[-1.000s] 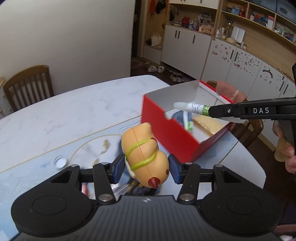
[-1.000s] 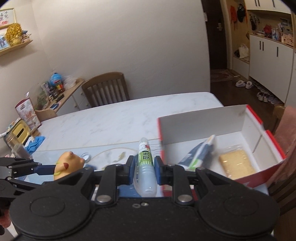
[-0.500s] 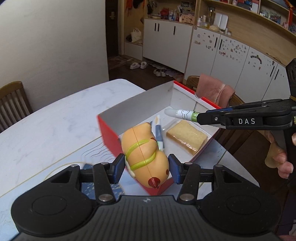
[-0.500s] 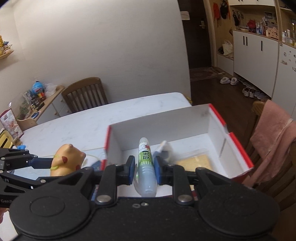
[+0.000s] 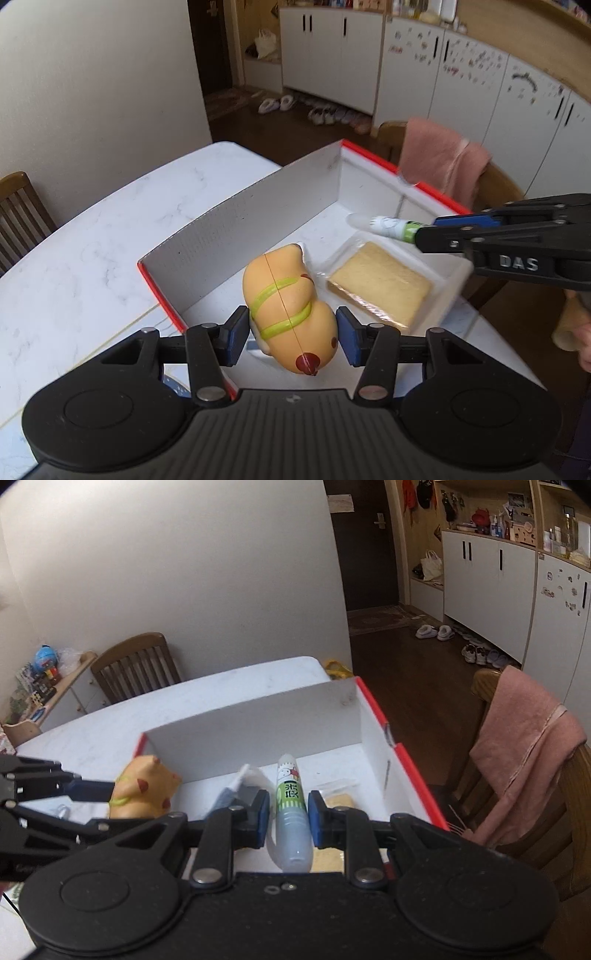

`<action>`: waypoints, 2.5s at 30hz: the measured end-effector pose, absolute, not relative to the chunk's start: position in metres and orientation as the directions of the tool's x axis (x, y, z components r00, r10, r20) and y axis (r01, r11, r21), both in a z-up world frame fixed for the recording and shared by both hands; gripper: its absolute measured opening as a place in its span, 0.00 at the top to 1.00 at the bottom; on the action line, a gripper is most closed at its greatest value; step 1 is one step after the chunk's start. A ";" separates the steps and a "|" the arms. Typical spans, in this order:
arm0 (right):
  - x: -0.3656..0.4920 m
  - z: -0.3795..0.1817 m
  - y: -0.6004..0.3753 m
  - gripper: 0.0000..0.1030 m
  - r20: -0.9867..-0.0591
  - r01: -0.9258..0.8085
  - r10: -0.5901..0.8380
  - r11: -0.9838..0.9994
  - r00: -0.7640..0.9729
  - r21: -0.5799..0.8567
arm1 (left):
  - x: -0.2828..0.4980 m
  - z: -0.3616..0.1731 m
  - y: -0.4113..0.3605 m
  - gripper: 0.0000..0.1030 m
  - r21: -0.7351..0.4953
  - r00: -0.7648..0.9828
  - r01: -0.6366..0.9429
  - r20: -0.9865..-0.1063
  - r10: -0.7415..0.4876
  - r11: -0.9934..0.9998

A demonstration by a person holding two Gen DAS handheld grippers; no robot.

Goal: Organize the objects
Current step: 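Carry the sausage toy and glue stick into the red box, then open both tools to drop the toy and glue stick in the box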

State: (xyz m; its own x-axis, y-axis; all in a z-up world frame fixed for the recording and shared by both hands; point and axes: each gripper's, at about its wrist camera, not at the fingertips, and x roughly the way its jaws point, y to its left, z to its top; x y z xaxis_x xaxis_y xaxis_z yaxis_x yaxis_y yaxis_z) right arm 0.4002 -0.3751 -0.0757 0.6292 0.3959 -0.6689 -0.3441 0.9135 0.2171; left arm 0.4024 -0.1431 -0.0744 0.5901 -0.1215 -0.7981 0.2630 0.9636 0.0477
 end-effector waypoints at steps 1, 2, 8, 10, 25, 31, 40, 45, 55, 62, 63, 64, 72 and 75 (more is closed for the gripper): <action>0.403 -0.079 -0.375 0.79 -0.673 -0.341 0.390 0.916 0.628 0.212 | 0.408 -0.078 -0.144 0.52 0.054 0.582 0.257 -0.805 -0.110 0.965; 0.406 -0.082 -0.375 0.79 -0.678 -0.339 0.385 0.918 0.626 0.207 | 0.415 -0.082 -0.145 0.52 0.058 0.572 0.252 -0.814 -0.100 0.966; 0.421 -0.103 -0.370 0.79 -0.715 -0.355 0.360 0.920 0.600 0.165 | 0.447 -0.106 -0.144 0.52 0.086 0.505 0.222 -0.862 -0.039 0.971; 0.427 -0.110 -0.368 0.79 -0.730 -0.360 0.358 0.919 0.583 0.163 | 0.454 -0.112 -0.144 0.52 0.098 0.485 0.216 -0.875 -0.019 0.971; 0.442 -0.137 -0.354 0.79 -0.800 -0.412 0.313 0.907 0.513 0.091 | 0.485 -0.140 -0.155 0.50 0.171 0.354 0.248 -0.932 0.075 0.954; 0.445 -0.140 -0.359 0.78 -0.801 -0.406 0.322 0.907 0.505 0.110 | 0.483 -0.147 -0.163 0.49 0.204 0.341 0.275 -0.935 0.103 0.939; 0.440 -0.135 -0.367 0.69 -0.789 -0.402 0.344 0.906 0.510 0.135 | 0.474 -0.149 -0.162 0.47 0.221 0.348 0.287 -0.931 0.113 0.932; 0.438 -0.130 -0.367 0.65 -0.780 -0.401 0.360 0.903 0.511 0.154 | 0.467 -0.140 -0.159 0.34 0.198 0.371 0.270 -0.925 0.088 0.942; 0.420 -0.111 -0.368 0.65 -0.758 -0.417 0.393 0.891 0.520 0.176 | 0.446 -0.109 -0.146 0.34 0.097 0.430 0.209 -0.903 -0.003 0.973; 0.405 -0.093 -0.366 0.65 -0.740 -0.432 0.415 0.882 0.529 0.186 | 0.421 -0.083 -0.144 0.34 0.046 0.517 0.190 -0.854 -0.060 0.981; 0.402 -0.091 -0.365 0.65 -0.740 -0.435 0.414 0.882 0.530 0.182 | 0.416 -0.079 -0.142 0.34 0.039 0.529 0.187 -0.846 -0.067 0.982; 0.399 -0.088 -0.365 0.65 -0.737 -0.439 0.414 0.881 0.534 0.177 | 0.411 -0.076 -0.141 0.34 0.033 0.539 0.184 -0.839 -0.073 0.982; 0.370 -0.066 -0.363 0.44 -0.705 -0.454 0.421 0.877 0.571 0.156 | 0.364 -0.052 -0.124 0.34 0.000 0.605 0.175 -0.789 -0.108 0.985; 0.357 -0.057 -0.361 0.40 -0.690 -0.460 0.416 0.878 0.592 0.134 | 0.349 -0.047 -0.117 0.34 -0.015 0.627 0.167 -0.770 -0.118 0.986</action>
